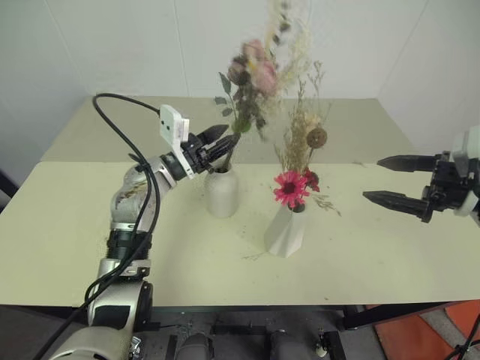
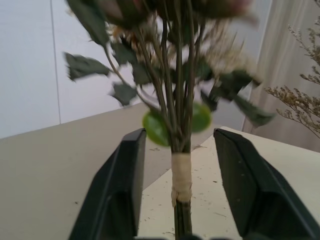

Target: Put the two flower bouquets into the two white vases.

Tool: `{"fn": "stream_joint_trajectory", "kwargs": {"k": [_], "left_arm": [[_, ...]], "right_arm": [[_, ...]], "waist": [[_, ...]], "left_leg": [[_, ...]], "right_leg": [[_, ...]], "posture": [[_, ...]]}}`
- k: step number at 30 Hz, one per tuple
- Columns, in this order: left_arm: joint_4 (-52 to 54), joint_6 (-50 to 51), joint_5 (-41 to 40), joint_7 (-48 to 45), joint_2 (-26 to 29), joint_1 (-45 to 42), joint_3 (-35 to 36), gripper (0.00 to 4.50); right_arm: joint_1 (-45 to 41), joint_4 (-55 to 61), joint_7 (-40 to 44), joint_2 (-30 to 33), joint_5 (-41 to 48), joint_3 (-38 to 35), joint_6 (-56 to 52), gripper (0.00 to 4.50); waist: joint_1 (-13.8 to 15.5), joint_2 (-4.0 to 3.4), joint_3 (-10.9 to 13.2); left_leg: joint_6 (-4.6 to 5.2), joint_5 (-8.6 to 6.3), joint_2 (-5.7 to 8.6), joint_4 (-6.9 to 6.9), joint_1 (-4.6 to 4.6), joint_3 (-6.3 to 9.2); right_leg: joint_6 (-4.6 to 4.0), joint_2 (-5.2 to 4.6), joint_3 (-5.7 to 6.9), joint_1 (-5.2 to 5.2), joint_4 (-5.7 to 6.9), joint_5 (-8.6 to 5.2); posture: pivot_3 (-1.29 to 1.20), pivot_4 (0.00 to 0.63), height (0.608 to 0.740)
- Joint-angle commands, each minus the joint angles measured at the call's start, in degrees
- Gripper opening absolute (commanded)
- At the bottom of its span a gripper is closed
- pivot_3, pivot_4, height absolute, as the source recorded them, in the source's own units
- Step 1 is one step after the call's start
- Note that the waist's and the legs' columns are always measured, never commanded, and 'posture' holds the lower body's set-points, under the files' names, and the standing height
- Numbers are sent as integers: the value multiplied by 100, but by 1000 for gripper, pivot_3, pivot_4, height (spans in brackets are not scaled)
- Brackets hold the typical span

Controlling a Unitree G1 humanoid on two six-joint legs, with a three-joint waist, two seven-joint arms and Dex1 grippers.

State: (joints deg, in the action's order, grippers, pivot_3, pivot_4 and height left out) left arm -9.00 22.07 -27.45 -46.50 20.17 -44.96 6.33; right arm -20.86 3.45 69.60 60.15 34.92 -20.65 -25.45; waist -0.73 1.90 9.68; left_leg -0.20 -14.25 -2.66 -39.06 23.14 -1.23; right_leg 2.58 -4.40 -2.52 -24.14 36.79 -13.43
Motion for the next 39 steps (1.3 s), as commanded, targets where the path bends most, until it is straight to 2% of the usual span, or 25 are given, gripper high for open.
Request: {"fn": "stream_joint_trajectory", "kwargs": {"k": [1,3,4,12,17,20,27,34,39], "left_arm": [[617,248,-191,28,235,238,131,3715],[876,402,-256,109,367,416,188,4360],[1027,505,-314,139,460,530,240,4437],[1542,1071,-539,392,816,948,411,4437],[1754,1199,-685,95,1278,1276,590,4437],[1870,1025,-725,-422,1846,1706,820,4437],[1882,600,-946,-2368,3395,2866,1477,4437],[2039,638,-1326,-3116,3927,3465,2035,4437],[2114,663,-1415,-3165,4002,3560,2148,4437]], "right_arm": [[-77,78,-46,14,-14,-129,148,4500],[-89,54,-44,5,-27,-119,157,4500],[-92,41,-39,-3,-39,-106,166,4500],[-123,-17,-19,-47,-102,-30,212,4500],[-24,125,-37,-47,-55,-97,156,4500],[188,240,-30,-28,-5,-240,108,4500],[675,508,-105,-31,99,-533,-17,4500],[1055,768,-201,-58,223,-797,-175,4500],[1284,811,-209,-27,242,-942,-225,4500]], "waist": [[-4,0,0],[-3,0,0],[-2,0,0],[18,0,0],[-13,0,0],[-33,-1,-1],[-11,-2,0],[27,-3,0],[5,-3,0]], "left_leg": [[0,0,-1,0,-1,0],[0,0,-2,0,-3,0],[0,0,-2,-1,-4,0],[0,0,-2,-1,-4,0],[0,0,-3,1,-3,0],[0,0,-5,5,-6,-2],[0,0,-11,8,-16,-10],[0,-1,-15,9,-14,-15],[0,-1,-16,10,-18,-16]], "right_leg": [[0,1,0,0,1,0],[0,1,0,1,4,0],[0,1,0,2,5,0],[0,0,2,3,3,0],[0,1,1,0,1,0],[-2,3,-1,-1,3,-1],[-7,5,-1,3,4,-5],[-8,3,3,2,3,-7],[-9,5,1,3,4,-8]], "posture": [[0,150,740],[0,150,740],[0,150,740],[0,150,740],[0,150,740],[0,150,740],[0,150,740],[0,150,740],[0,150,740]]}}
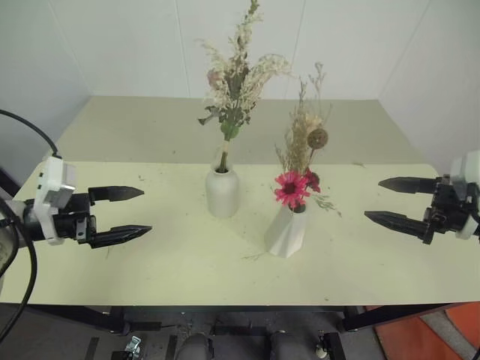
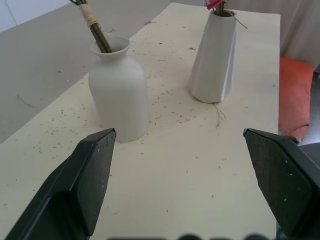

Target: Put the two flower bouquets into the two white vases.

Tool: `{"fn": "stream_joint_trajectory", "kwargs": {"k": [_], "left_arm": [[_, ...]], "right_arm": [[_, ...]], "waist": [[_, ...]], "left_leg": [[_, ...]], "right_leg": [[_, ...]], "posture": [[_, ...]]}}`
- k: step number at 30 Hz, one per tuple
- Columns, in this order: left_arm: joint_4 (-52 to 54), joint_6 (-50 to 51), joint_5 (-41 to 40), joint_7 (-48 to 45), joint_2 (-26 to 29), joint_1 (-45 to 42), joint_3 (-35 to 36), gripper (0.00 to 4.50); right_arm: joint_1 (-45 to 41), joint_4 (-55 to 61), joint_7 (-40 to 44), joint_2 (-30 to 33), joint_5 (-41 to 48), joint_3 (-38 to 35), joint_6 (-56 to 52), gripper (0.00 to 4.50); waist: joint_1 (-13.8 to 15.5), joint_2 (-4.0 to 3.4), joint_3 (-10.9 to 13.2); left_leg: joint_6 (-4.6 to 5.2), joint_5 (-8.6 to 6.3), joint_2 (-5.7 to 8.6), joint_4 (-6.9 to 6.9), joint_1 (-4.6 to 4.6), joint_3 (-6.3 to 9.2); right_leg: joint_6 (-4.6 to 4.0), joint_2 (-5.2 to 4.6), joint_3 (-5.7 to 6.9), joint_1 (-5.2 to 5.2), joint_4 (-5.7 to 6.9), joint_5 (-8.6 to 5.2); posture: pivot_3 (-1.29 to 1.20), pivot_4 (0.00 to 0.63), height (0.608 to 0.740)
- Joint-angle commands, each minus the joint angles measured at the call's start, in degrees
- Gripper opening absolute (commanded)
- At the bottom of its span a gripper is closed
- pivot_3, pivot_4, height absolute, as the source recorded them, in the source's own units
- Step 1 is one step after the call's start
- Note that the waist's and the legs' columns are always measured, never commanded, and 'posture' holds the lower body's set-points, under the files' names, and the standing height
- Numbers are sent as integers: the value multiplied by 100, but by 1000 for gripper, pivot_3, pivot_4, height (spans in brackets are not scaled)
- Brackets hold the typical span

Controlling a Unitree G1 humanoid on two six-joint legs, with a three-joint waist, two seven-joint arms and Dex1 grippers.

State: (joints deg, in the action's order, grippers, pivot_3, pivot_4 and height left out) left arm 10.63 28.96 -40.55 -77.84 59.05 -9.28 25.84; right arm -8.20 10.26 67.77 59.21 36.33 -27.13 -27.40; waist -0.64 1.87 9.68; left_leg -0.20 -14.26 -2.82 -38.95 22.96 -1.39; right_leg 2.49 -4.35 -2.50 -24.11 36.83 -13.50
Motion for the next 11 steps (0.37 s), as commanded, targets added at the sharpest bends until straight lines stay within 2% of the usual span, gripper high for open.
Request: {"fn": "stream_joint_trajectory", "kwargs": {"k": [1,11], "left_arm": [[183,-6,-143,-9,99,-10,206,4437],[290,92,-343,51,105,-18,206,4437]], "right_arm": [[58,152,-26,68,111,-322,-44,4500],[208,181,-13,121,152,-418,-100,4500]], "waist": [[-6,0,0],[-7,0,0]], "left_leg": [[0,0,0,0,-1,-1],[0,0,0,0,-2,-2]], "right_leg": [[0,0,-1,0,1,0],[0,1,-3,0,1,0]], "posture": [[0,150,740],[0,150,740]]}}
